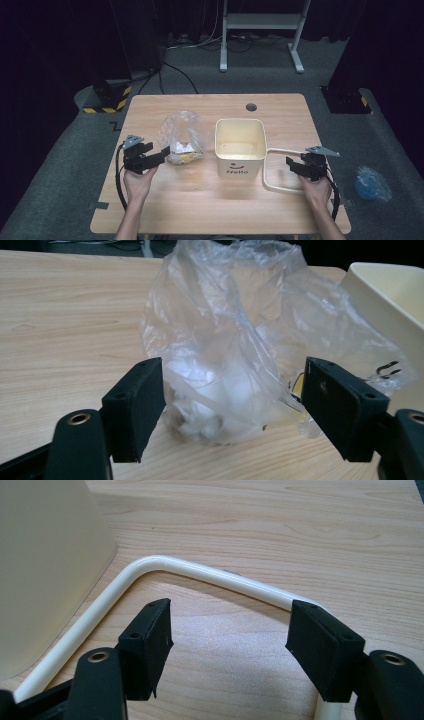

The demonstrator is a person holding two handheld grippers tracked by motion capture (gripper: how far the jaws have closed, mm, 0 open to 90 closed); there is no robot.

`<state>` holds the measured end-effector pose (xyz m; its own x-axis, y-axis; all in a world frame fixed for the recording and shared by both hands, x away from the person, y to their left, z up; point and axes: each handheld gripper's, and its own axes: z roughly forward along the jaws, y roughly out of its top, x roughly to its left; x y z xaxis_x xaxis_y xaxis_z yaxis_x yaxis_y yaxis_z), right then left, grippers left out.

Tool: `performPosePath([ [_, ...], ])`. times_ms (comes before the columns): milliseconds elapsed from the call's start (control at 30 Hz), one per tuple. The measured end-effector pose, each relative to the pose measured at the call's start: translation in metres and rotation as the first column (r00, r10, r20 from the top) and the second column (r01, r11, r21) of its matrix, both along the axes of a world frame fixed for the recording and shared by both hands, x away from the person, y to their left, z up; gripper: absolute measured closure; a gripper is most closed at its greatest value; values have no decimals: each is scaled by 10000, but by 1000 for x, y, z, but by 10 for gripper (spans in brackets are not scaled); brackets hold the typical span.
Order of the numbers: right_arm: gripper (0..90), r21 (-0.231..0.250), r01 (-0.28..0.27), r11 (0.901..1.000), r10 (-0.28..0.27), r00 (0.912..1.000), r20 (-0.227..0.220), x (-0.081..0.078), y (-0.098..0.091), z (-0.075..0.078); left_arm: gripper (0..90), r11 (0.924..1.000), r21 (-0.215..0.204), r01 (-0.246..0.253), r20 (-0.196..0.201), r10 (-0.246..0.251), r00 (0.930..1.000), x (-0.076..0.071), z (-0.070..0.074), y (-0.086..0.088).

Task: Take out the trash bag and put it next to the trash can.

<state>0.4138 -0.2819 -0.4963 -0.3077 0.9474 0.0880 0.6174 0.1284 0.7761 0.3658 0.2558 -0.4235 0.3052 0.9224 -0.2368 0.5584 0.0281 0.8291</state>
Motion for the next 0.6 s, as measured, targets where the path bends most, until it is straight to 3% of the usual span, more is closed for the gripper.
performPosePath([
  [300, 343, 61, 147, 9999, -146, 9998, -93, -2, -4, -4, 259, 9997, -236, 10, -20, -11, 10000, -9, -12, 6],
  [600, 345, 83, 181, 9998, -181, 9998, 21, -3, -6, -3, 257, 9990, -318, 313, 392, -300, 9988, -18, -8, 5],
])
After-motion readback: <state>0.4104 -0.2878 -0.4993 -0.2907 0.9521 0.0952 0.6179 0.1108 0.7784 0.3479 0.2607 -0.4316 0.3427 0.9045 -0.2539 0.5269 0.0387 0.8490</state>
